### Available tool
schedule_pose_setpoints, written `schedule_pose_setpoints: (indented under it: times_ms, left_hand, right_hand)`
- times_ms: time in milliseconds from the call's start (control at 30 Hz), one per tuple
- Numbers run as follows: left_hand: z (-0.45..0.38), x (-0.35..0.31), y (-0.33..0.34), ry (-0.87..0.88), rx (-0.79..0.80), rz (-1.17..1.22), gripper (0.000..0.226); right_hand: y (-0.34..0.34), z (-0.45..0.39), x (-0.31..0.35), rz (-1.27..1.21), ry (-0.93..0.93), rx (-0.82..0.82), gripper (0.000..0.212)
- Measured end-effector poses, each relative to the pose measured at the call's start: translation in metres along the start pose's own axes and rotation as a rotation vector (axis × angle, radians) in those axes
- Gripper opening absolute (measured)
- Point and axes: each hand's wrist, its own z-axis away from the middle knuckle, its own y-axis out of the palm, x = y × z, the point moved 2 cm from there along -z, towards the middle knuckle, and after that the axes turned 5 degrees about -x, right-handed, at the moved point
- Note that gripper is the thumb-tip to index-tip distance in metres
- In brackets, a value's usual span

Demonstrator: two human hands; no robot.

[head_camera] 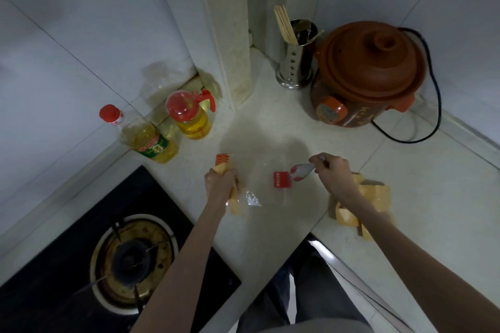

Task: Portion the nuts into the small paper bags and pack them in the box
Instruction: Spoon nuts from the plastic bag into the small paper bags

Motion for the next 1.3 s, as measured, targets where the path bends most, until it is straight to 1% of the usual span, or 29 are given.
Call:
schedule_pose_setpoints:
  times_ms: [100,133,267,300,400,567,633,733,767,833,900,967,1000,1067,1133,1300]
  left_hand:
    - [-0.004,0.008,0.002,-0.028,0.015,0.017,0.036]
    - [-0.006,0.009,0.004,-0.029,0.015,0.035,0.033]
    - [-0.008,0.01,0.003,-0.021,0.041,0.123,0.005]
    - [-0.009,0.01,0.003,-0.015,0.054,0.142,0.003]
    - [-0.011,0.013,0.003,-0.012,0.094,0.196,0.005]
    - [-0.011,0.02,0.003,-0.028,0.161,0.231,0.007]
    - [-0.011,0.023,0.002,-0.027,0.166,0.232,0.007]
    - [-0.012,0.025,-0.001,-0.014,0.175,0.245,0.008]
    - [-0.012,0.026,-0.001,-0.011,0.18,0.25,0.007]
    - [-0.01,0.026,-0.001,0.002,0.205,0.262,0.01]
    - [-0.007,0.024,-0.001,0.011,0.222,0.273,0.023]
    - [-0.004,0.024,-0.001,0.01,0.233,0.293,0.032]
    - [-0.002,0.024,0.0,0.012,0.24,0.298,0.033]
    - [0.0,0.024,0.0,-0.007,0.225,0.312,0.03]
    - [0.0,0.024,-0.001,-0.05,0.205,0.352,0.024]
    - [0.005,0.018,-0.001,0.013,0.284,0.375,0.016]
  right_hand:
    - [0.002,-0.001,0.001,-0.009,-0.007,0.007,0.025]
    - [0.003,-0.004,0.001,-0.012,-0.002,0.011,0.025]
    - [-0.002,-0.006,-0.004,-0.054,0.048,-0.021,0.024]
    - [-0.003,-0.007,-0.006,-0.061,0.062,-0.028,0.023]
    - [-0.002,-0.008,-0.011,-0.056,0.08,-0.003,0.022]
    - [0.005,-0.001,-0.01,-0.05,0.032,0.072,0.02]
    - [0.001,0.0,-0.011,-0.041,0.017,0.016,0.02]
    - [-0.011,-0.001,-0.021,-0.02,0.026,-0.129,0.022]
    - [-0.014,-0.001,-0.025,0.0,0.031,-0.146,0.023]
    - [-0.017,0.002,-0.031,0.057,0.01,-0.117,0.024]
    - [-0.014,0.006,-0.032,0.085,-0.032,-0.075,0.024]
    - [-0.007,0.012,-0.028,0.073,-0.059,-0.033,0.022]
    - [-0.004,0.014,-0.026,0.05,-0.065,-0.008,0.021]
    - [0.002,0.017,-0.023,-0.036,-0.045,0.033,0.02]
    - [0.003,0.019,-0.023,-0.105,-0.012,0.04,0.018]
    - [0.001,0.022,-0.024,-0.146,0.032,-0.004,0.018]
